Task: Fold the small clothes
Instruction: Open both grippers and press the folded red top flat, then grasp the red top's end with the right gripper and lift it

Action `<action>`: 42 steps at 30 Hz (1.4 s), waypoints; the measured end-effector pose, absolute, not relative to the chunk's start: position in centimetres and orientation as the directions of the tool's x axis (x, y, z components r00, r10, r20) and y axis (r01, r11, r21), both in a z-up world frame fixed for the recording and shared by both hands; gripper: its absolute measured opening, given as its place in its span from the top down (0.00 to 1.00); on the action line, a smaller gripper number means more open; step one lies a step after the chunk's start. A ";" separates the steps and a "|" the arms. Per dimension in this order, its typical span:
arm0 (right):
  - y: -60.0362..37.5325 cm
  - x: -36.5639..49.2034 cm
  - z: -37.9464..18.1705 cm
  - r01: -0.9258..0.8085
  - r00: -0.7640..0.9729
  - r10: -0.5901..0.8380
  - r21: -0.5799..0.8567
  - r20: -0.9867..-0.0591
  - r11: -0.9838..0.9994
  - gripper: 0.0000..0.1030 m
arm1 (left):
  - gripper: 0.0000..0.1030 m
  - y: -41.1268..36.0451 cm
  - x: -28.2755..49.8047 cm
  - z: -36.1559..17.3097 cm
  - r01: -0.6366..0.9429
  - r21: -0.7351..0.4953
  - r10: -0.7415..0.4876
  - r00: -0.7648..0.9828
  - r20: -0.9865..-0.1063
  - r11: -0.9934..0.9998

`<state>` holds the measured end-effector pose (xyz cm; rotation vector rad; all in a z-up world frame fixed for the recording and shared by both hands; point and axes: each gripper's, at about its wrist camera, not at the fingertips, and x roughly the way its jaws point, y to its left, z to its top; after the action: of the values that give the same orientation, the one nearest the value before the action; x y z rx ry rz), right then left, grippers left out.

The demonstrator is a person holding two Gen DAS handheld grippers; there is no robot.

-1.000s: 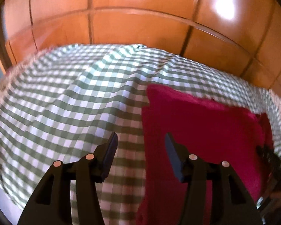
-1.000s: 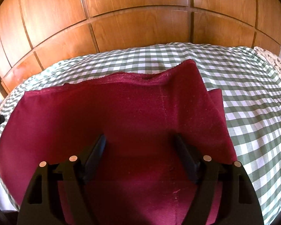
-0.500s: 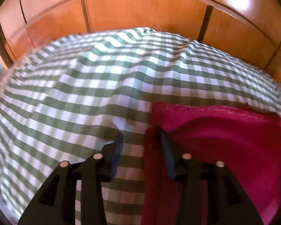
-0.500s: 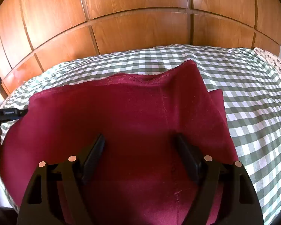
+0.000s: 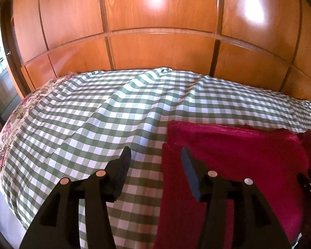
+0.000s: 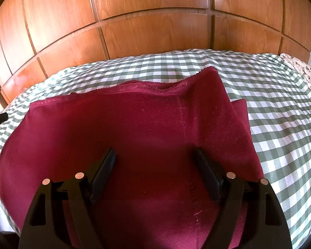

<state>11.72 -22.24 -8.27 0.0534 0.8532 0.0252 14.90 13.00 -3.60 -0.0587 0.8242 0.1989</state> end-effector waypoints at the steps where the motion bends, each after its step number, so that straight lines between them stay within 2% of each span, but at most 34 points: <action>1: -22.2 11.8 -8.2 -0.001 0.653 0.042 0.056 -0.756 0.998 0.25 | 0.50 12.9 14.6 -3.5 -0.194 0.024 0.150 0.665 -0.732 0.981; 8: -22.9 12.5 -6.3 0.000 0.614 0.072 0.092 -0.786 0.996 0.25 | 0.46 11.8 13.1 -3.0 -0.170 0.029 0.138 0.678 -0.722 0.985; 13: -25.6 13.7 -3.8 0.076 0.668 -0.003 0.064 -0.744 0.995 0.26 | 0.46 11.1 13.0 -3.3 -0.155 0.030 0.127 0.672 -0.730 0.987; 18: -28.1 16.8 -4.0 0.139 0.648 -0.078 0.017 -0.758 0.990 0.26 | 0.46 10.1 13.2 -3.5 -0.137 0.044 0.125 0.670 -0.732 0.990; 19: -28.3 17.5 -4.2 0.137 0.639 -0.078 0.013 -0.765 0.990 0.29 | 0.46 9.9 13.2 -3.5 -0.134 0.048 0.126 0.671 -0.731 0.990; 20: -28.3 18.1 -4.6 0.128 0.630 -0.070 0.014 -0.773 0.992 0.44 | 0.46 9.8 13.2 -3.5 -0.131 0.053 0.128 0.671 -0.731 0.990; 21: -28.3 18.8 -5.1 0.114 0.614 -0.061 0.013 -0.787 0.993 0.54 | 0.45 9.6 13.2 -3.6 -0.128 0.058 0.130 0.670 -0.731 0.990; 22: -28.2 19.5 -5.6 0.099 0.596 -0.049 0.013 -0.802 0.995 0.73 | 0.45 9.4 13.2 -3.6 -0.126 0.060 0.129 0.669 -0.732 0.990; 23: -28.1 19.9 -6.1 0.092 0.586 -0.048 0.007 -0.809 0.996 0.85 | 0.45 9.2 13.2 -3.7 -0.120 0.060 0.125 0.669 -0.733 0.991; 26: -28.3 20.4 -7.0 0.126 0.573 -0.101 -0.035 -0.813 0.991 0.93 | 0.44 8.8 13.2 -4.0 -0.106 0.070 0.123 0.667 -0.735 0.992; 33: -29.4 20.7 -8.5 0.197 0.566 -0.130 -0.019 -0.814 0.980 0.93 | 0.44 8.4 13.4 -5.8 -0.092 0.075 0.116 0.629 -0.769 0.993; 39: -30.0 20.8 -8.6 0.202 0.565 -0.108 0.010 -0.818 0.979 0.92 | 0.44 8.2 12.6 -5.1 -0.092 0.068 0.112 0.649 -0.752 0.993; 42: -30.4 20.7 -8.4 0.214 0.562 -0.114 0.011 -0.820 0.977 0.81 | 0.44 8.2 12.0 -4.6 -0.090 0.064 0.108 0.661 -0.742 0.994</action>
<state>20.73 -30.35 -8.38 0.1142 0.9556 -0.1938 12.01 8.19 -4.57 0.0226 0.8408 0.1119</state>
